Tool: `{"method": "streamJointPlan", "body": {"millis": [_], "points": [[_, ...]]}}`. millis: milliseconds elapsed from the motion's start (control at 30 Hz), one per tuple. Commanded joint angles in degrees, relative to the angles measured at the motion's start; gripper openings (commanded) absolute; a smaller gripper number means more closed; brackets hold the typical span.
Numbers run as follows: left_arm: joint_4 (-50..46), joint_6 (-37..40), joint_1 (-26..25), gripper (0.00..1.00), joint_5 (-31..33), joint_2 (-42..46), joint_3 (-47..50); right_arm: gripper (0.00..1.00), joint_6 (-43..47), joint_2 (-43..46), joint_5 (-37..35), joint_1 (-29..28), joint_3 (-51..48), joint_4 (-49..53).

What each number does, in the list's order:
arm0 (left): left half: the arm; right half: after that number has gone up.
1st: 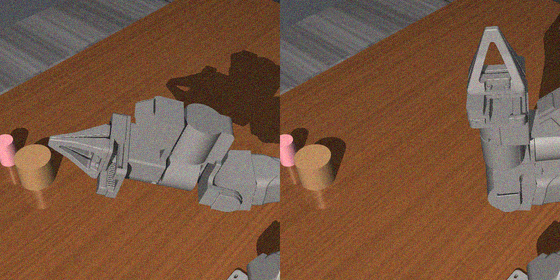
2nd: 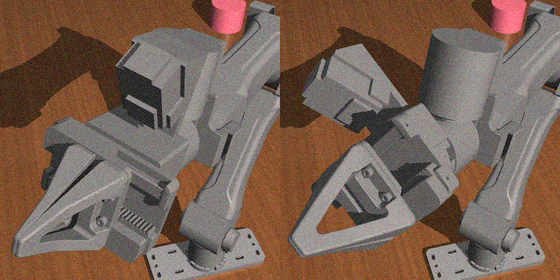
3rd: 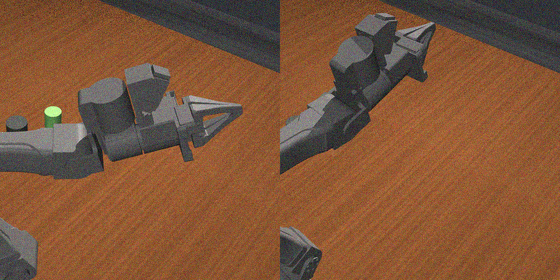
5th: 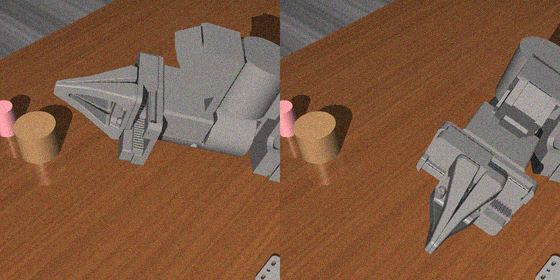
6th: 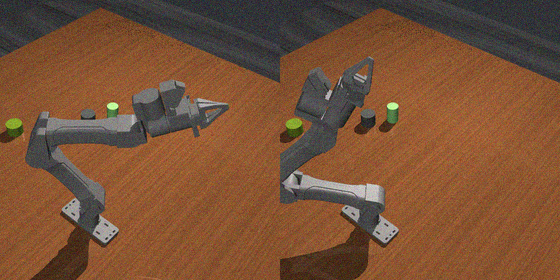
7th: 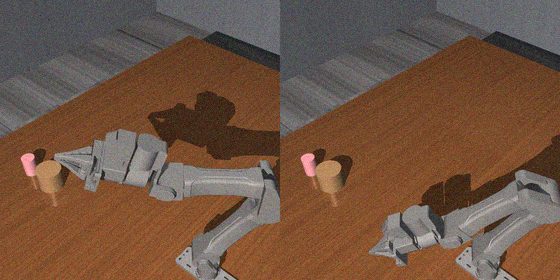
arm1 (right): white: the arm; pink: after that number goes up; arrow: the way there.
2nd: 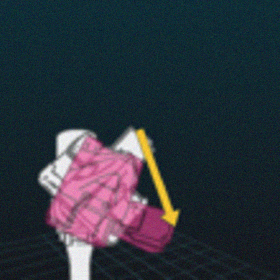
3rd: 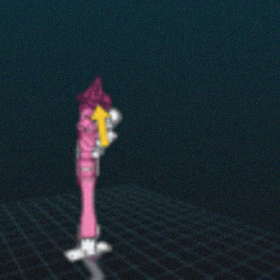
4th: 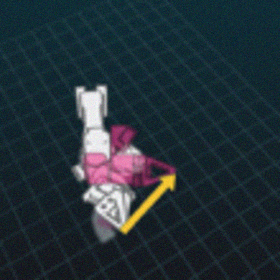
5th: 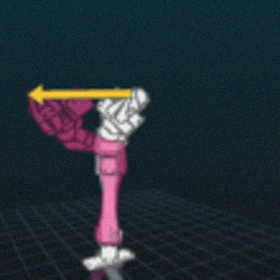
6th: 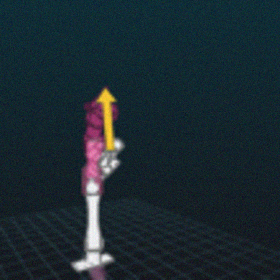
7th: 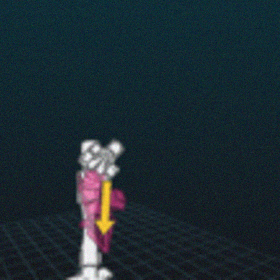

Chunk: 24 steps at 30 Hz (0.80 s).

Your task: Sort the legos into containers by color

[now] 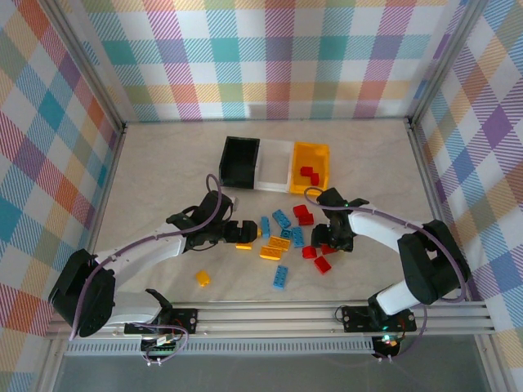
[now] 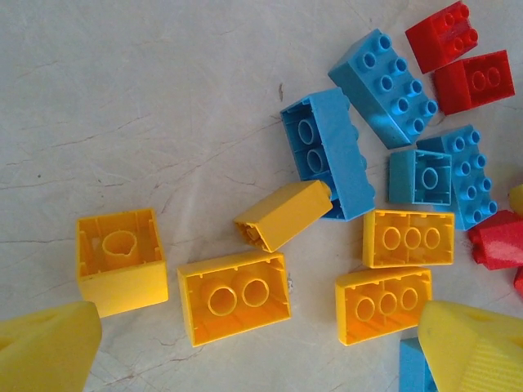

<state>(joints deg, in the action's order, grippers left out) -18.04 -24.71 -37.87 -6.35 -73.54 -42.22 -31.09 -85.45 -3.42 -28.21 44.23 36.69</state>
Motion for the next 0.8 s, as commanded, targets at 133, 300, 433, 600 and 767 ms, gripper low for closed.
{"method": "streamJointPlan", "body": {"millis": [133,300,433,600,767], "points": [[-1.36,-0.91,-0.92,0.99,1.51,0.57,-0.32,0.53,-0.51,-1.16,0.08,-0.45,-0.97,-0.3],[-1.37,-0.82,-0.98,0.99,1.64,0.21,-0.06,0.5,-0.64,-1.22,-0.66,-0.44,-0.34,-0.61],[-1.98,-0.6,-0.96,0.99,1.87,0.23,-0.32,0.5,-0.55,-0.26,-1.18,-0.44,1.0,-0.01],[-2.15,-0.12,-0.97,0.99,2.56,-0.07,-0.68,0.5,0.25,1.56,-2.17,-0.38,4.15,2.12],[-2.77,0.67,-0.93,0.99,3.05,-1.16,-2.7,0.5,1.24,3.57,-3.37,-0.28,9.03,4.26]]}}
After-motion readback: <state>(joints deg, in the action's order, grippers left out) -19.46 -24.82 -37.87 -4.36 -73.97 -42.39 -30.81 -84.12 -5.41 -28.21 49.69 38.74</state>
